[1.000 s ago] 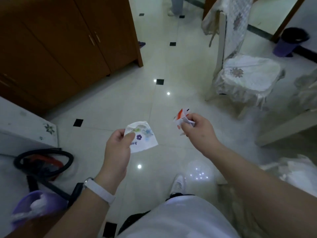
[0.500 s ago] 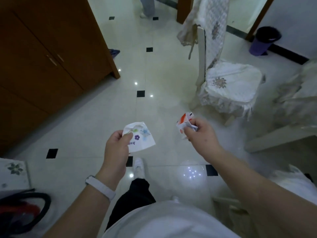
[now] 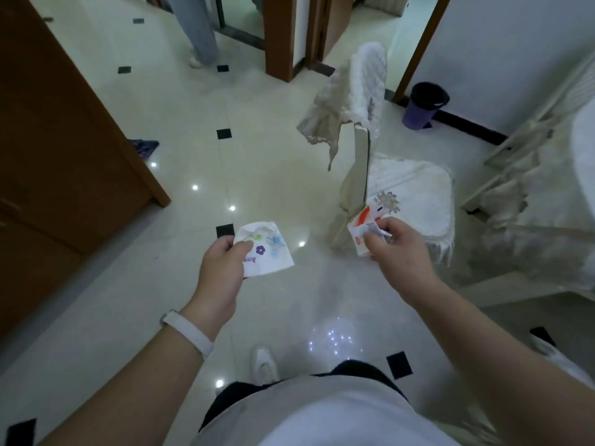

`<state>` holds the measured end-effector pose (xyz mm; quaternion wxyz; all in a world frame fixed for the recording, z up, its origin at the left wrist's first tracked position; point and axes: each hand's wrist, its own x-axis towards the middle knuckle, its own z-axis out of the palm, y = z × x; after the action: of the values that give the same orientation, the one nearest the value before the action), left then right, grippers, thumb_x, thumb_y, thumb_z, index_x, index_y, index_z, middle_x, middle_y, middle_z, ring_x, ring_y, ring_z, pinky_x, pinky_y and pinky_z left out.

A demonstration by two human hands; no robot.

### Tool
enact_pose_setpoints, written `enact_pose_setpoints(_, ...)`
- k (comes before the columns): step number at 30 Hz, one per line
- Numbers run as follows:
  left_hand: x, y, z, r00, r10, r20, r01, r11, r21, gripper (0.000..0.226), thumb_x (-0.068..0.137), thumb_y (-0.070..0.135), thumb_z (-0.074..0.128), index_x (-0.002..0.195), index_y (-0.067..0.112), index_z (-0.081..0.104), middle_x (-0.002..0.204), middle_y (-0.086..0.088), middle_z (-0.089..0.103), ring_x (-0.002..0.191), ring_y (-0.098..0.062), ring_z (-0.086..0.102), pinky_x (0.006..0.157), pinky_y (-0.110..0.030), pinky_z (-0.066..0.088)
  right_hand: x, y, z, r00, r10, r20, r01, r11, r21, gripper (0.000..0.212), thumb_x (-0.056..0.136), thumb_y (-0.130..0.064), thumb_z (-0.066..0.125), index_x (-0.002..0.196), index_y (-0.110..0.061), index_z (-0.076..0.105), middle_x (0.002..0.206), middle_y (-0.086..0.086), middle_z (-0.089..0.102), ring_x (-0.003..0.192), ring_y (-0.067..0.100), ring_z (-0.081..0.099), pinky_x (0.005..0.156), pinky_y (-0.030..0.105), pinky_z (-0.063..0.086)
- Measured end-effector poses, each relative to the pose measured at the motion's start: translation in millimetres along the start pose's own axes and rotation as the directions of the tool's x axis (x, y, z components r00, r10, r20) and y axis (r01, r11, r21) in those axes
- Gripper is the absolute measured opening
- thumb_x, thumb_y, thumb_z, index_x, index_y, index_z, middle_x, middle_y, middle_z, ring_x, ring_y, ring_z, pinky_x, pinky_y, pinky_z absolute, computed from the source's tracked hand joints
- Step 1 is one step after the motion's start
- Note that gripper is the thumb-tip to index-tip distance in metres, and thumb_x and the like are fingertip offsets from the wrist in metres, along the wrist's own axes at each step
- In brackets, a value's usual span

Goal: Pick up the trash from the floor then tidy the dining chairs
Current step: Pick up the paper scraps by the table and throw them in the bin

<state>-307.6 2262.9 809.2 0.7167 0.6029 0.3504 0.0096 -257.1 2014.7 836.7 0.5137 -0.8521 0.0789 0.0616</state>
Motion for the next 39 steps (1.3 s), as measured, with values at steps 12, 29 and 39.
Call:
enact_pose_setpoints(12,167,86,37,0.999,0.007,0.038,-0.008,1.0,0.015,0.007,0.092,0.008,0.059,0.091,0.014,0.063,0.086,-0.005,0.071,0.077,-0.02,0.065,0.072,-0.035,0.051,155,-56,51,0.996,0.034,-0.082,-0.029,0.997,0.066,0.011,0.087,-0.024,0.066,0.084,-0.013,0.065,0.081,0.017,0.065,0.063,0.018,0.054,0.059,0.043,0.05)
enact_pose_setpoints(29,418,271,130,0.995,0.077,-0.062,-0.073,0.996,0.059,0.008,0.093,0.009,0.061,0.093,0.016,0.065,0.092,-0.008,0.072,0.088,-0.026,0.067,0.083,-0.043,0.054,492,-180,101,0.999,-0.012,-0.039,0.016,0.992,0.122,0.022,0.09,-0.024,0.063,0.093,-0.002,0.063,0.087,0.02,0.065,0.065,0.023,0.057,0.065,0.037,0.051)
enact_pose_setpoints(39,596,329,152,0.992,0.008,0.127,-0.018,0.997,0.081,0.008,0.092,0.008,0.06,0.091,0.014,0.065,0.081,-0.002,0.072,0.07,-0.014,0.066,0.063,-0.03,0.05,607,-218,180,0.984,0.11,-0.142,-0.101,0.993,0.068,0.019,0.088,-0.028,0.064,0.077,-0.012,0.062,0.067,0.006,0.064,0.06,0.015,0.052,0.06,0.03,0.04)
